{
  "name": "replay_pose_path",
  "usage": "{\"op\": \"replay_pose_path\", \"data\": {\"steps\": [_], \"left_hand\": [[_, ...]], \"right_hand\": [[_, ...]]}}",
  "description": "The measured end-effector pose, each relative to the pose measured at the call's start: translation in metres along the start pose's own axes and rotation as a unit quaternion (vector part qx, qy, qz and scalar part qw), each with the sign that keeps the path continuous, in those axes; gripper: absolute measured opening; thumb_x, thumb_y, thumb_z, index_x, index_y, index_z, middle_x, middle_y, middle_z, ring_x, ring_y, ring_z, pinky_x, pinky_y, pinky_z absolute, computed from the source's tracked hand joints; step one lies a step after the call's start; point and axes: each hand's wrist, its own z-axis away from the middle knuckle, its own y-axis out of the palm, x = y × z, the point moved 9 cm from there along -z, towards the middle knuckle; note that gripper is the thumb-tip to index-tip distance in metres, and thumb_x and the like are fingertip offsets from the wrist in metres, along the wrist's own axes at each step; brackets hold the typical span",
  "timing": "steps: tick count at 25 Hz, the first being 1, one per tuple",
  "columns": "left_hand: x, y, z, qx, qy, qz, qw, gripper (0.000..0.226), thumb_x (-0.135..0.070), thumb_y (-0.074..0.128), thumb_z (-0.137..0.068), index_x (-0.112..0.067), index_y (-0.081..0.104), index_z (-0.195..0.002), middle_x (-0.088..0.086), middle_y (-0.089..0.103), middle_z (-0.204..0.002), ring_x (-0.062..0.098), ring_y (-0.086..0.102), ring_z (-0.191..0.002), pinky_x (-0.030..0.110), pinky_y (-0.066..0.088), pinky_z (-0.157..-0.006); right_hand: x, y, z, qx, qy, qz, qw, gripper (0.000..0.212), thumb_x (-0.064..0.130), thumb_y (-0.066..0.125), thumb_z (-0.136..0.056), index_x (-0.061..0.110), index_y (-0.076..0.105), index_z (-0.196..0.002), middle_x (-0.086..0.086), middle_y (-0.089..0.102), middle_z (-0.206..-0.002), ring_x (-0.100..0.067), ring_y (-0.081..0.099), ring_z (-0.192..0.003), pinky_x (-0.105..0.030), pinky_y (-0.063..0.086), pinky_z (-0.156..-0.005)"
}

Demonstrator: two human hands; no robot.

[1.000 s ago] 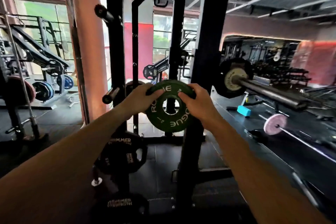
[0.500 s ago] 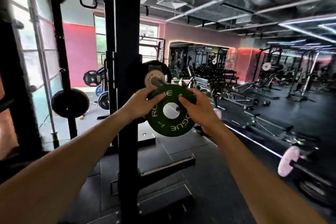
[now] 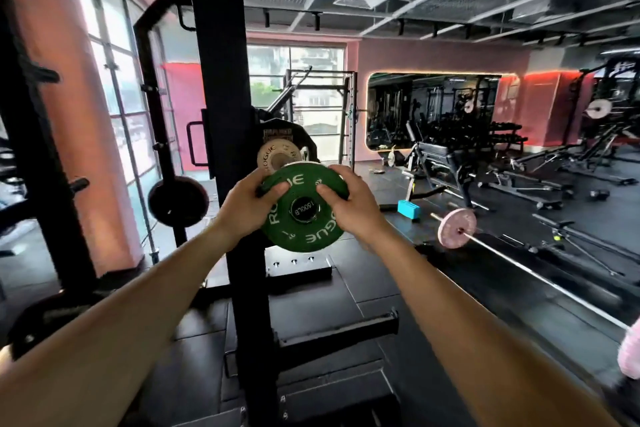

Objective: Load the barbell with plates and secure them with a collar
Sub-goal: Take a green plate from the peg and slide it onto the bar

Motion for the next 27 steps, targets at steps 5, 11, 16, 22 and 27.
{"op": "replay_pose_path", "data": {"steps": [5, 11, 16, 22, 27], "left_hand": [[0.006, 0.012, -0.011, -0.014, -0.023, 0.017, 0.999, 0.013, -0.026, 0.059, -0.102, -0.032, 0.056, -0.092, -0.001, 0.069, -0.089, 0.016, 0.067, -0.08, 0.031, 0.056, -0.068], [0.029, 0.017, -0.04, -0.016, -0.078, 0.04, 0.996, 0.005, -0.026, 0.053, -0.106, -0.023, 0.052, -0.102, 0.005, 0.066, -0.096, 0.016, 0.067, -0.079, 0.026, 0.058, -0.061], [0.062, 0.017, -0.079, -0.026, -0.114, 0.075, 0.99, 0.019, -0.03, 0.053, -0.105, -0.026, 0.052, -0.124, 0.007, 0.067, -0.115, 0.015, 0.068, -0.089, 0.022, 0.057, -0.058], [0.104, 0.01, -0.138, -0.045, -0.074, 0.049, 0.995, 0.042, -0.03, 0.056, -0.104, -0.036, 0.047, -0.144, 0.009, 0.055, -0.14, 0.022, 0.062, -0.119, 0.03, 0.059, -0.086], [0.111, 0.01, -0.165, 0.042, 0.004, 0.095, 0.995, 0.036, -0.018, 0.057, -0.104, -0.044, 0.059, -0.128, 0.001, 0.066, -0.13, 0.018, 0.066, -0.115, 0.031, 0.058, -0.089]], "right_hand": [[-0.021, 0.009, -0.021, 0.022, 0.001, -0.056, 0.998, 0.024, 0.02, 0.064, -0.101, 0.038, 0.058, -0.116, -0.005, 0.068, -0.118, -0.026, 0.067, -0.112, -0.052, 0.058, -0.098], [-0.048, 0.027, -0.063, 0.071, 0.022, -0.082, 0.994, 0.036, 0.025, 0.061, -0.103, 0.027, 0.052, -0.137, -0.001, 0.067, -0.121, -0.026, 0.067, -0.115, -0.052, 0.057, -0.099], [-0.068, 0.044, -0.107, 0.097, 0.026, -0.07, 0.993, 0.042, 0.027, 0.059, -0.104, 0.027, 0.046, -0.145, 0.012, 0.063, -0.113, -0.022, 0.063, -0.115, -0.038, 0.056, -0.093], [-0.087, 0.063, -0.16, 0.1, 0.002, -0.02, 0.995, 0.034, 0.031, 0.056, -0.105, 0.03, 0.047, -0.138, 0.01, 0.06, -0.113, -0.019, 0.06, -0.112, -0.036, 0.052, -0.092], [-0.103, 0.061, -0.189, 0.138, 0.006, -0.059, 0.989, 0.019, 0.025, 0.067, -0.1, 0.037, 0.061, -0.113, 0.004, 0.072, -0.113, -0.013, 0.07, -0.105, -0.034, 0.056, -0.093]]}}
